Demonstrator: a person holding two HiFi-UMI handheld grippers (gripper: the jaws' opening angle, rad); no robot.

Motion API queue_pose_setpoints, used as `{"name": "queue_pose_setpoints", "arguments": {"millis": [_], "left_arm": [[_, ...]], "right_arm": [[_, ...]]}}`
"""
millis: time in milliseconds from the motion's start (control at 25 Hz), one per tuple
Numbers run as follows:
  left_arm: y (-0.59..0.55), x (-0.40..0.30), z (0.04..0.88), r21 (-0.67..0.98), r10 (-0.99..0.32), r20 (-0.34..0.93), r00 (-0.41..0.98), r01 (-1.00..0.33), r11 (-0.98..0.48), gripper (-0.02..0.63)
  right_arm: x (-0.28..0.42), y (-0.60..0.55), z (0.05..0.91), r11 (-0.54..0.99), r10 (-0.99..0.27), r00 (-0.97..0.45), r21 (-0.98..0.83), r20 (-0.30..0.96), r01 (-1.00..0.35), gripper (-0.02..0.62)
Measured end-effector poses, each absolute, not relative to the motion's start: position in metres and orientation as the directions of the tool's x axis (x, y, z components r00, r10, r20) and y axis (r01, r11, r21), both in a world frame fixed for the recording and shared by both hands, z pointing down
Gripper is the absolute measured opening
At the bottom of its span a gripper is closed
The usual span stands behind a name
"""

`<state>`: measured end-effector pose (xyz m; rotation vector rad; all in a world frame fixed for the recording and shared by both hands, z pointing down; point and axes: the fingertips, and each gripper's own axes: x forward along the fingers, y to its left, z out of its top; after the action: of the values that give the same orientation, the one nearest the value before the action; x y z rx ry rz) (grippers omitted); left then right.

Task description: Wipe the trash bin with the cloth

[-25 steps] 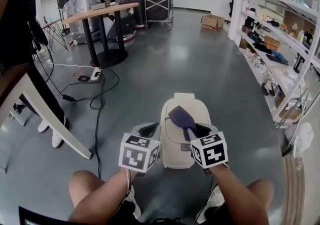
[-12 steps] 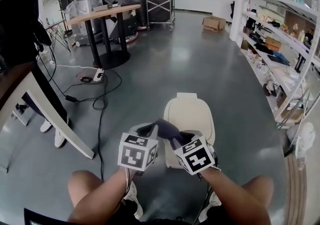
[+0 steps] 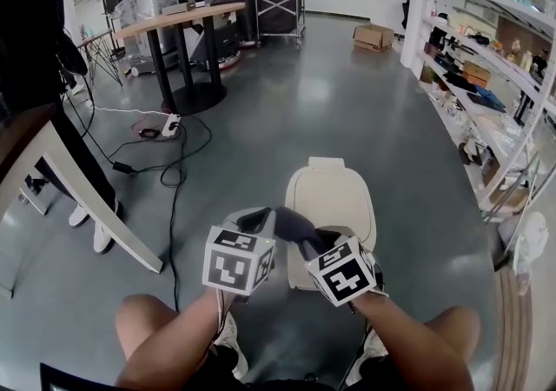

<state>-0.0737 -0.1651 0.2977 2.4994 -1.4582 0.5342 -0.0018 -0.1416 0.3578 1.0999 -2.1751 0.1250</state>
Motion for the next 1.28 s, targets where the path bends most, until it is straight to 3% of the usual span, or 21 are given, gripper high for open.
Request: {"name": "queue_pose_setpoints", "arguments": {"millis": [1280], "left_arm": [[-0.158, -0.052, 0.294, -0.019, -0.779, 0.397, 0.485, -0.844, -0.536, -0.003]], "right_arm": [[0.094, -0.125, 0.361, 0.494, -0.751, -0.282, 0.226, 0.597, -0.839, 0.100]]}}
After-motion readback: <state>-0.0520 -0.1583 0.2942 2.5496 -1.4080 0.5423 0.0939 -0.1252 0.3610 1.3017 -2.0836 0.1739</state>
